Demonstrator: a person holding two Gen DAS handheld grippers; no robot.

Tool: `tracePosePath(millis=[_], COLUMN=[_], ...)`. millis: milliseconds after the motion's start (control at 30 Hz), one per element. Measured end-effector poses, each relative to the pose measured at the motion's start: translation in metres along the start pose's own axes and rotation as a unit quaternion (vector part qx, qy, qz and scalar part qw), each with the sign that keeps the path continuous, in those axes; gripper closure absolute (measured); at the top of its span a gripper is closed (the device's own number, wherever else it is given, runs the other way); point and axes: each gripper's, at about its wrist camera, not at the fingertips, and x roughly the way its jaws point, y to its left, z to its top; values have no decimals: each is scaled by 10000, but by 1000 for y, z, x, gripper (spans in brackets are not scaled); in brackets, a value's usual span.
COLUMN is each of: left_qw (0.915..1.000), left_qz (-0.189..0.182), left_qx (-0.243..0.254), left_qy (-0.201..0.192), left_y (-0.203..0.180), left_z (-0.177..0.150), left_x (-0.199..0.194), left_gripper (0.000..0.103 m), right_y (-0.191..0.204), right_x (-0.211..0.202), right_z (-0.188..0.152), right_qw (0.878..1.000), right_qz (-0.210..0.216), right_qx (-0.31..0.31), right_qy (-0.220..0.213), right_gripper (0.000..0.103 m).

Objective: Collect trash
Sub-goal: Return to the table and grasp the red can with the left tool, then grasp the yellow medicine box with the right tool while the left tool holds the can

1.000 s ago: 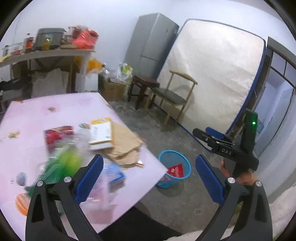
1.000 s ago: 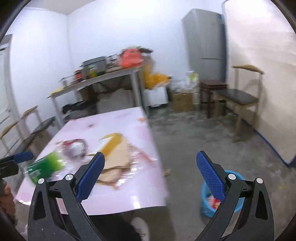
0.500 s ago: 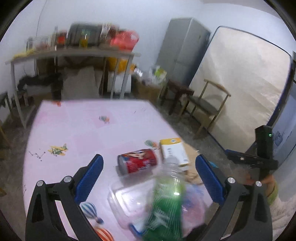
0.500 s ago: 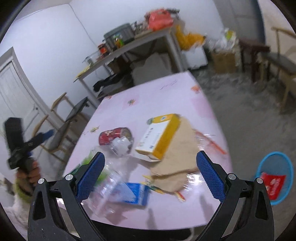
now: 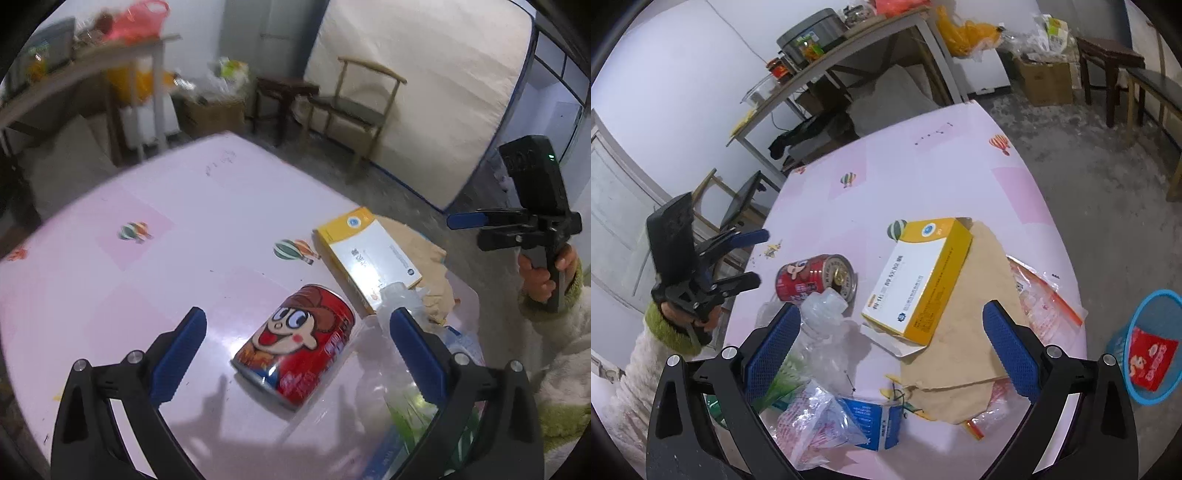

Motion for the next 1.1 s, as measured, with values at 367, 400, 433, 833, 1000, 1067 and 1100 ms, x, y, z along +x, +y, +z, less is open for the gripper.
tracePosePath(millis=[367, 400, 433, 833, 1000, 1067, 1100], left_qw=[9941, 9943, 9943, 9893, 9857, 9837, 9827], left_qz=[-266, -298, -335, 211, 234, 260, 275], left_qx=[219, 146, 61, -1157, -1171, -1192, -1218], left_qy=[1030, 1013, 1009, 865, 1188, 1321, 1365], left_y=[10, 12, 14, 58, 55, 53, 52], left_z=[1, 0, 0, 3, 5, 5, 5], left_x=[67, 68, 68, 61, 70, 74, 76], left_gripper=[10, 11, 14, 22, 28, 31, 34], right_y=[-8, -9, -9, -15, -15, -17, -19], right_x=[5, 5, 6, 12, 29, 38, 46], right_z=[-1, 0, 0, 4, 16, 19, 21], right_qw=[9999, 9999, 9999, 9995, 9985, 9974, 9962], right_qz=[-47, -45, -38, 94, 180, 214, 237], right_qx=[118, 139, 154, 266, 319, 411, 497], right_qy=[82, 75, 69, 168, 415, 556, 670], right_gripper=[8, 8, 8, 9, 14, 18, 22])
